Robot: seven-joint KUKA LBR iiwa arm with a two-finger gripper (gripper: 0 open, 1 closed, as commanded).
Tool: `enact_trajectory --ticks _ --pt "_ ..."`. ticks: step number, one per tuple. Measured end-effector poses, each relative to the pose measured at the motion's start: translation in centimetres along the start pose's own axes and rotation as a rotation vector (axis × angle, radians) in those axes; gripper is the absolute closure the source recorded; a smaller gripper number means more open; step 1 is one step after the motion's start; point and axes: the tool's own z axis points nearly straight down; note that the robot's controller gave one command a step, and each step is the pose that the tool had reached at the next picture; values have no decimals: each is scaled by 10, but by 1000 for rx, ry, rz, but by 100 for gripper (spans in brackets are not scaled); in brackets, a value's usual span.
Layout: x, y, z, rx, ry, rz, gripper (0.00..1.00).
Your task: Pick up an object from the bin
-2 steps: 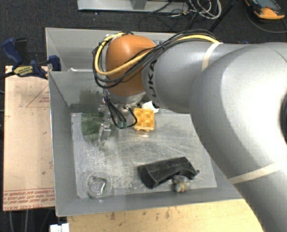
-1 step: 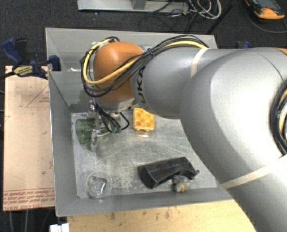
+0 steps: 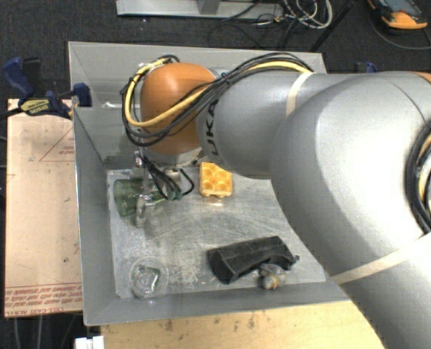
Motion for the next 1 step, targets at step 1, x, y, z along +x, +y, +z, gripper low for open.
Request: enact_trajectory --ticks 1 --pt "52 12 -138 2 7 120 100"
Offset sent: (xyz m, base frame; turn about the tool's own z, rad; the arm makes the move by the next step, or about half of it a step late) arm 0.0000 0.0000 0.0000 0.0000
